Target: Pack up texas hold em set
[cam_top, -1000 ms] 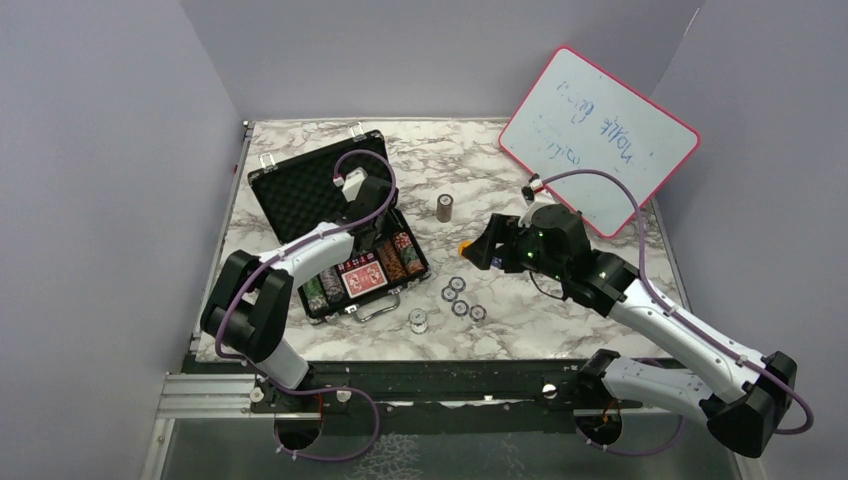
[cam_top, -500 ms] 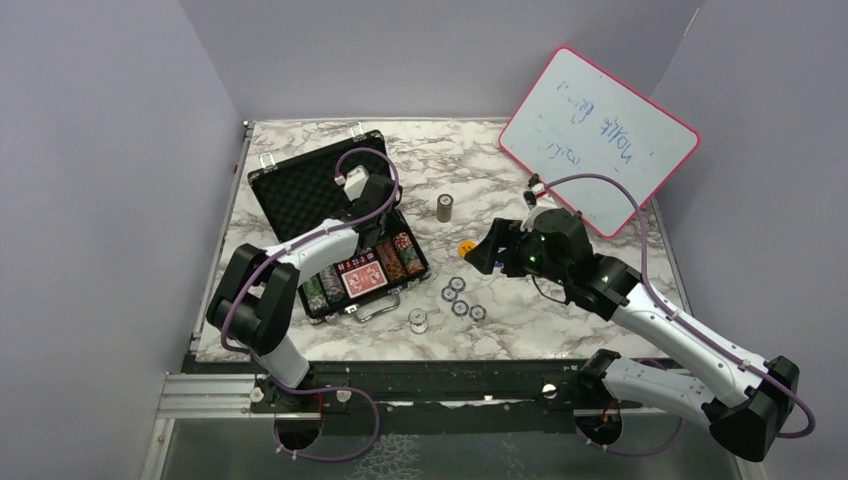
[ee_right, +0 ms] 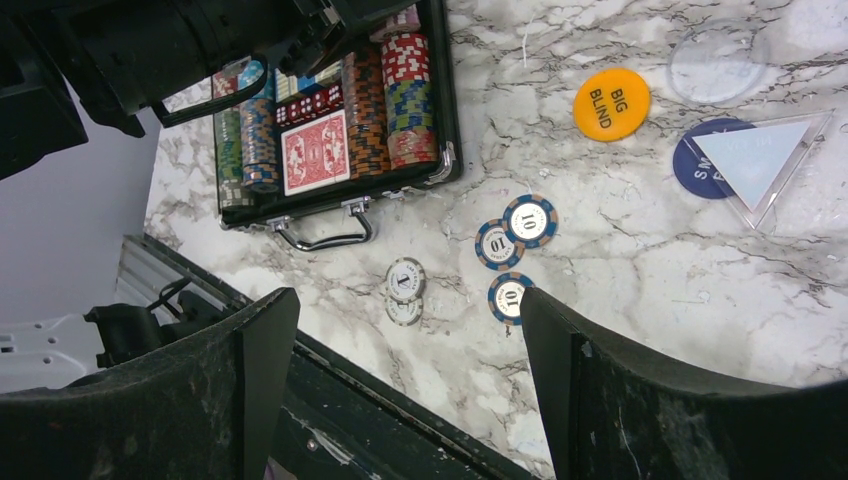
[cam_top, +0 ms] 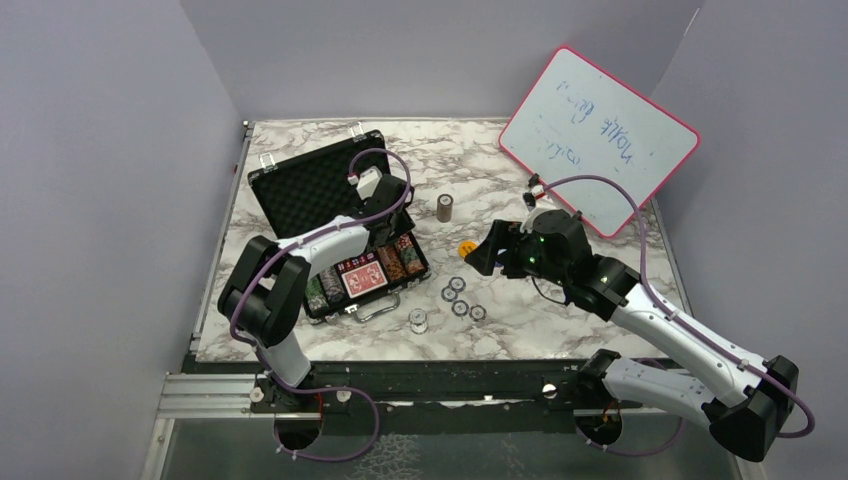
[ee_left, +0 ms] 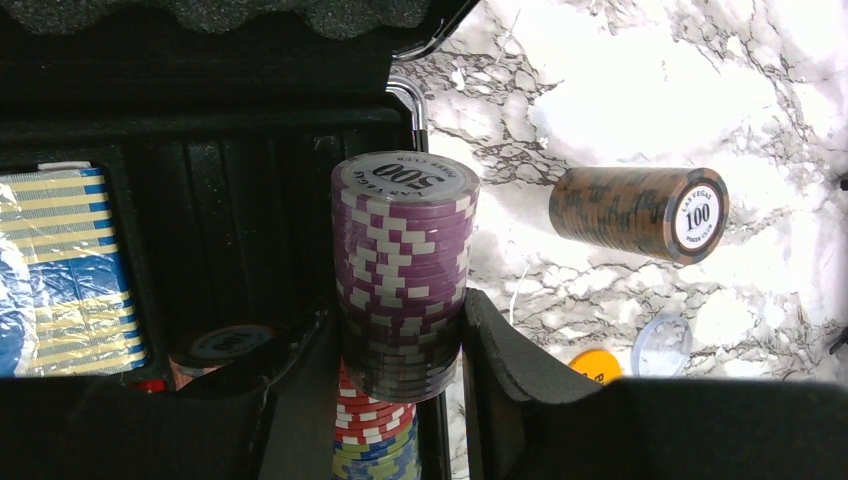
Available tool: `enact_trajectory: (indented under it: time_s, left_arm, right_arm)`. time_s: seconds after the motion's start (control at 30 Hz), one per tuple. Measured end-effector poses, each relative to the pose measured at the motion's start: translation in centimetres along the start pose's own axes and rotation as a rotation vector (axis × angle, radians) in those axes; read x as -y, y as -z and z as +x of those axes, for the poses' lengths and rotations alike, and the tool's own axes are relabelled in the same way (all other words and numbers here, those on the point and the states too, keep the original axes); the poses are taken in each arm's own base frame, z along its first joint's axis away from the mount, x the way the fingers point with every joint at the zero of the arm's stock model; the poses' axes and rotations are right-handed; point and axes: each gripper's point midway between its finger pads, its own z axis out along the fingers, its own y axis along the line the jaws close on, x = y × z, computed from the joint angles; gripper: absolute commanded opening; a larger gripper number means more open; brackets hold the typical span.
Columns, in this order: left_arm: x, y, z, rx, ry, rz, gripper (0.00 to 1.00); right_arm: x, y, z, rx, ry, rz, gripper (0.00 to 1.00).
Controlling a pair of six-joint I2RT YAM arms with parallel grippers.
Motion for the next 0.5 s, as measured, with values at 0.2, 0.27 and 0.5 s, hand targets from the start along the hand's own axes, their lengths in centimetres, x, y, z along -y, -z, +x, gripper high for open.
enact_trajectory:
  time_s: [0.2,0.27,0.5]
  left_arm:
    - [0.15,0.32,-0.07,-0.004,-0.008,-0.014,0.47]
    - [0.09,0.38,-0.12,-0.004,-0.010,-0.020,0.49]
    - [-0.16,0.42,-0.30,0.002,-0.017,-0.035,0.57]
  right_arm:
    - [0.01,0.00,0.00,0.000,0.000,0.000,0.84]
    - [0.01,0.00,0.00,0.000,0.000,0.000,0.84]
    - [0.01,0.00,0.00,0.000,0.000,0.000,0.84]
